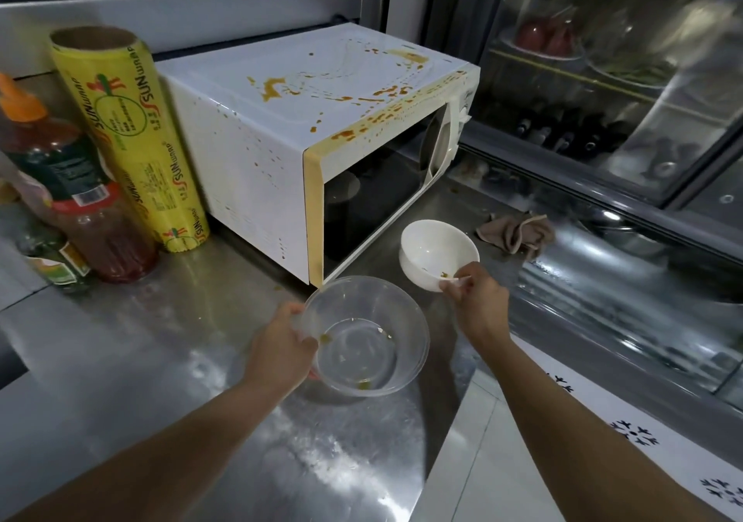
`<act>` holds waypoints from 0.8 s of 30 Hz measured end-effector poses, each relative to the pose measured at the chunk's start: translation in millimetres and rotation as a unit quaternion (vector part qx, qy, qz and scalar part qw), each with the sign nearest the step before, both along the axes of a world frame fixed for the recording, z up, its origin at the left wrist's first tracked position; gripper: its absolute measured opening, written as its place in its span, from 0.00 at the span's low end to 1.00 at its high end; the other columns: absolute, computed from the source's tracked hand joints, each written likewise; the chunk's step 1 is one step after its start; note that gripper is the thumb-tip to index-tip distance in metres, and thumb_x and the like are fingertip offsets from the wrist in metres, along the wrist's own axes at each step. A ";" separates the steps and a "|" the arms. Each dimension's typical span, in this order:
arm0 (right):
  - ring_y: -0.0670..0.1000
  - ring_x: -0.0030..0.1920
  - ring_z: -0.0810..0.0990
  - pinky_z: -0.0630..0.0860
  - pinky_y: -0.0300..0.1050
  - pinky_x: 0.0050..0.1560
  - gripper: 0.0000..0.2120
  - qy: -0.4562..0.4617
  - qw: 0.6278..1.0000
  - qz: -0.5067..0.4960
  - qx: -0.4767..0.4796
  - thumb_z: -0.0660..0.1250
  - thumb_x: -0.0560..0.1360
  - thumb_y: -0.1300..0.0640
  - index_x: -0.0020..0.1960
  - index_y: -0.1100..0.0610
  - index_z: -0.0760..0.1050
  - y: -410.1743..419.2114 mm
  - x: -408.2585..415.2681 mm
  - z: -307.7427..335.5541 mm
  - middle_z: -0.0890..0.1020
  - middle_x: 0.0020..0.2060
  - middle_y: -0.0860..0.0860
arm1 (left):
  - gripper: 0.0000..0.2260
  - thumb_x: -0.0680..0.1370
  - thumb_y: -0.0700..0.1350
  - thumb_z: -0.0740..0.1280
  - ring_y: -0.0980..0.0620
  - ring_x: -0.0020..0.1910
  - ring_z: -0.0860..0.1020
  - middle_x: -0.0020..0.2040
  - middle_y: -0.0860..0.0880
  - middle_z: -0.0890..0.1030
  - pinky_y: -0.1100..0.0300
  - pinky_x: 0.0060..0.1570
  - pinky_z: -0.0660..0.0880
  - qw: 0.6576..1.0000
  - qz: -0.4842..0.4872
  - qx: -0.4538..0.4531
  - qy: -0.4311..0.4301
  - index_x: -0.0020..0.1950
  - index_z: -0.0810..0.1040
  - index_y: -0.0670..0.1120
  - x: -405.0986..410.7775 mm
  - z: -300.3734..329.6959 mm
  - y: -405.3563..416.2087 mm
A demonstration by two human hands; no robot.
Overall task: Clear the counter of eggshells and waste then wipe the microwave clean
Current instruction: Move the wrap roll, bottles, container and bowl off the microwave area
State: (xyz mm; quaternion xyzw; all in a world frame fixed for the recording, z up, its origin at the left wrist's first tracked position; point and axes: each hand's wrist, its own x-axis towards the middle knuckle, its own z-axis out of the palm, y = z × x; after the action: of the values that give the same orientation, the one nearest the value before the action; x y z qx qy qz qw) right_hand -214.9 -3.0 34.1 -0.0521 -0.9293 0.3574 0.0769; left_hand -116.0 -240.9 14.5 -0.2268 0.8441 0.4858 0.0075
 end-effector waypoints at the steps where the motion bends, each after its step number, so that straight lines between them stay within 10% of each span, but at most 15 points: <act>1: 0.59 0.49 0.79 0.69 0.40 0.43 0.13 0.012 1.000 0.004 0.001 0.70 0.73 0.56 0.53 0.62 0.76 1.1 5.7 5.7 0.82 0.50 0.60 | 0.11 0.73 0.38 0.66 0.47 0.29 0.81 0.36 0.50 0.79 0.57 0.27 0.78 1.000 -0.001 0.000 -0.001 0.52 0.71 0.50 0.0 -0.2 0.0; 10: 0.53 0.46 0.82 0.79 0.50 0.47 0.10 0.052 0.995 0.086 -0.013 0.73 0.70 0.57 0.49 0.56 0.76 -10.1 56.4 50.2 0.83 0.44 0.55 | 0.16 0.72 0.38 0.71 0.41 0.46 0.81 0.46 0.43 0.82 0.45 0.50 0.78 0.996 -0.037 0.077 -0.020 0.56 0.71 0.48 9.0 15.0 -1.6; 19: 0.51 0.45 0.80 0.72 0.37 0.40 0.12 -0.008 0.985 0.164 0.056 0.74 0.69 0.56 0.49 0.58 0.77 -41.1 92.0 33.0 0.83 0.46 0.54 | 0.27 0.72 0.35 0.70 0.42 0.59 0.76 0.63 0.42 0.75 0.49 0.59 0.74 0.991 -0.110 0.061 -0.034 0.69 0.66 0.43 21.5 24.9 -14.2; 24: 0.54 0.47 0.79 0.77 0.45 0.45 0.13 -0.064 0.980 0.165 0.092 0.72 0.70 0.54 0.52 0.57 0.75 -48.4 93.5 16.9 0.81 0.52 0.56 | 0.24 0.70 0.31 0.70 0.44 0.51 0.77 0.49 0.44 0.78 0.44 0.55 0.76 0.988 -0.092 0.118 -0.031 0.62 0.69 0.45 23.6 20.0 -17.1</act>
State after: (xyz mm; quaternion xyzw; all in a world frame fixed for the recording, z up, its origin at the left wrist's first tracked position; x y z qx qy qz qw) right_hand -121.4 -51.3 51.0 0.0864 -0.9570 0.2743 -0.0379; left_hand -92.4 -258.0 34.6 -0.1609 0.7972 0.5723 0.1055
